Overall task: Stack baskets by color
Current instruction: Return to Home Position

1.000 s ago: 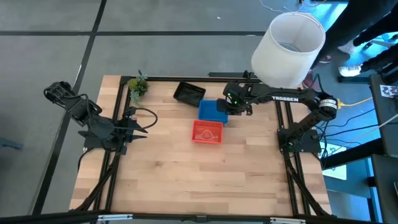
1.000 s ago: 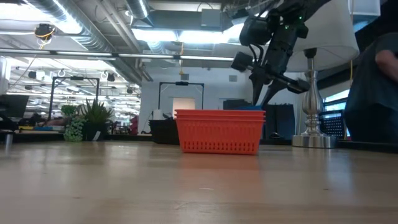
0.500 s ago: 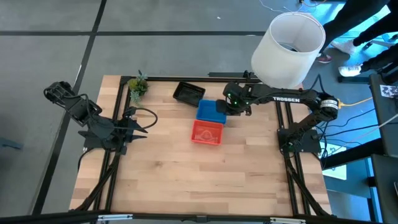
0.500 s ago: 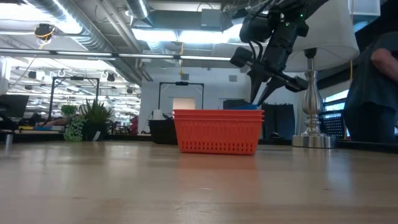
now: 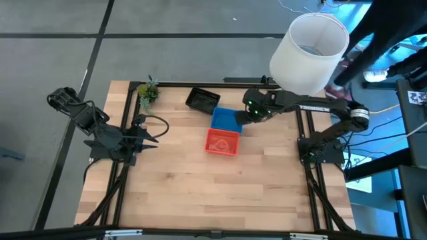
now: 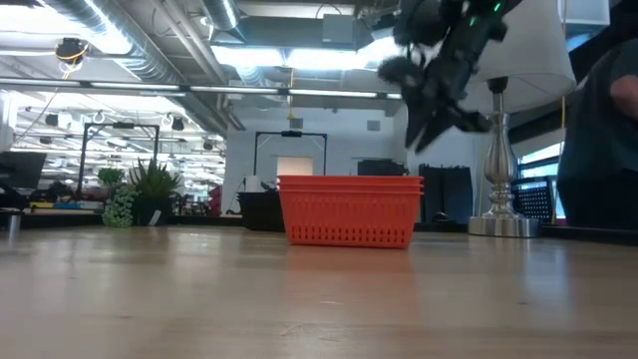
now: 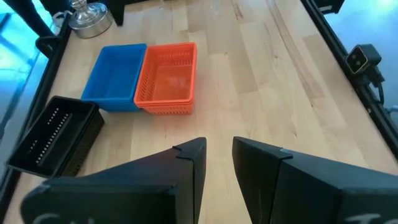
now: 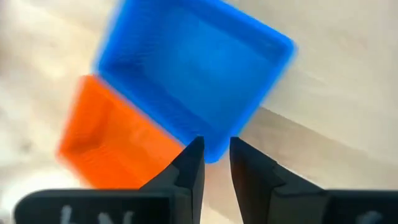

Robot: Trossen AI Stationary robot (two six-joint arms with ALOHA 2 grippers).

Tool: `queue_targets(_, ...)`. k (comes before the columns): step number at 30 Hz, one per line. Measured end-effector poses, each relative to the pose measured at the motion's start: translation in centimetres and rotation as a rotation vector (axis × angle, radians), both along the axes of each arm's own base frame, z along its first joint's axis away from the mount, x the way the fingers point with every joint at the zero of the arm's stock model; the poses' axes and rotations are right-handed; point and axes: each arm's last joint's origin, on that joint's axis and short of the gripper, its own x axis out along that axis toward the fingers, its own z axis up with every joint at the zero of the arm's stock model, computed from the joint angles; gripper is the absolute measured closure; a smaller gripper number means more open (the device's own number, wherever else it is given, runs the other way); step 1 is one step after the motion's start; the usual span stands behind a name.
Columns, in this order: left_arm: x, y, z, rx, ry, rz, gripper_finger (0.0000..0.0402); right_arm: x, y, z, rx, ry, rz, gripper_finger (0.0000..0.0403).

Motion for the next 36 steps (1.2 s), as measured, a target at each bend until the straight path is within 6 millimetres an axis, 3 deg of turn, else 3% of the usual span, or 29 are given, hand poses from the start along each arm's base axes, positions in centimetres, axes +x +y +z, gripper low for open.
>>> queue_targets(7,-0.9,0.6,0.4,-0.106,-0.035,0.050,0.0331,-2.1,4.0,5.9,-0.251,-0.249,0.237,0.0329)
queue_targets(14,-2.2,1.7,1.0,-0.159,-0.108,0.123,0.0350,-5.0,7.7,10.5,-0.310,-0.543,0.475,0.0330)
queue_targets(21,-4.0,3.0,1.6,-0.198,-0.187,0.148,0.0398,-8.1,9.2,12.8,-0.539,-0.655,0.715,0.0396)
queue_targets(29,-7.4,5.2,1.5,-0.259,-0.278,0.119,0.0401,-12.5,9.2,15.0,-0.743,-0.768,0.792,0.0400)
queue_targets(36,-7.9,5.5,-1.3,-0.313,-0.376,0.091,0.0401,-15.2,9.0,15.2,-0.788,-0.745,0.779,0.0402)
